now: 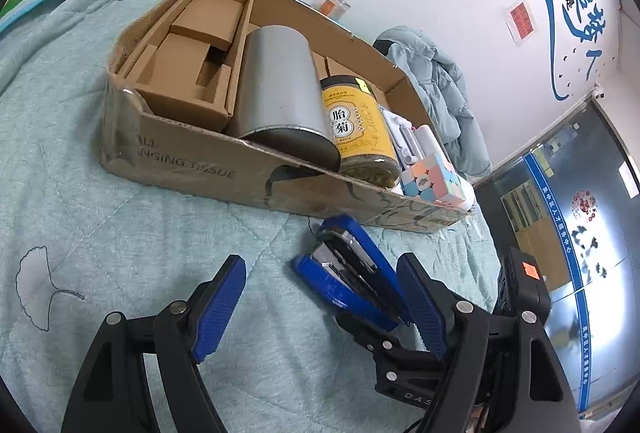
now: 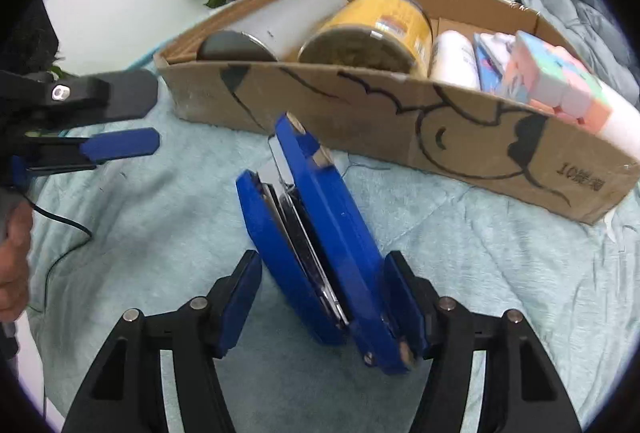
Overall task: Organize rigid objects
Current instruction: 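Grasp the blue stapler with both grippers and turn it upright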
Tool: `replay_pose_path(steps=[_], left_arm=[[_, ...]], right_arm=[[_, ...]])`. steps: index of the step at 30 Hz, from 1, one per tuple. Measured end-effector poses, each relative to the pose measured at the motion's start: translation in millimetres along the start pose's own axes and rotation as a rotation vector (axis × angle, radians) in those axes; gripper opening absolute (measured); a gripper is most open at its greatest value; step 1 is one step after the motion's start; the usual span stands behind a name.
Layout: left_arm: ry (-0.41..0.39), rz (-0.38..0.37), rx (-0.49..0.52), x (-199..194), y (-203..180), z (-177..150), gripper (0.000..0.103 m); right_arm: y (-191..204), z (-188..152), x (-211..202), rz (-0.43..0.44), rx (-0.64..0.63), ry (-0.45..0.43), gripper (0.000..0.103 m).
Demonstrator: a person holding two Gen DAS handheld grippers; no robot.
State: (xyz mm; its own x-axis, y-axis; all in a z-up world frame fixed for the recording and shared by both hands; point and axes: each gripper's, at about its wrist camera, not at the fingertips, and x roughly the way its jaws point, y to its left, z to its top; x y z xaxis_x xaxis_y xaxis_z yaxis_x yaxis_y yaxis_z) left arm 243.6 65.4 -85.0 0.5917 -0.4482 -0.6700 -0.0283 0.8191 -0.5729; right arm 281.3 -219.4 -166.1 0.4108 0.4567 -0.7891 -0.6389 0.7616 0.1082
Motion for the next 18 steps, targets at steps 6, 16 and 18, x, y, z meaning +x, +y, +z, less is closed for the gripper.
replay_pose_path(steps=[6, 16, 18], left_arm=[[0.02, -0.004, 0.0, 8.6, -2.1, -7.1, 0.076], [0.087, -0.056, 0.003, 27.6, -17.8, -11.9, 0.086], [0.074, -0.043, 0.001, 31.9, -21.5, -15.5, 0.092]], right_arm=[[-11.6, -5.8, -3.8, 0.15, 0.109, 0.008, 0.045], [-59.0, -37.7, -24.8, 0.343, 0.399, -0.01, 0.068], [-56.0, -35.4, -37.3, 0.184, 0.292, -0.062, 0.087]])
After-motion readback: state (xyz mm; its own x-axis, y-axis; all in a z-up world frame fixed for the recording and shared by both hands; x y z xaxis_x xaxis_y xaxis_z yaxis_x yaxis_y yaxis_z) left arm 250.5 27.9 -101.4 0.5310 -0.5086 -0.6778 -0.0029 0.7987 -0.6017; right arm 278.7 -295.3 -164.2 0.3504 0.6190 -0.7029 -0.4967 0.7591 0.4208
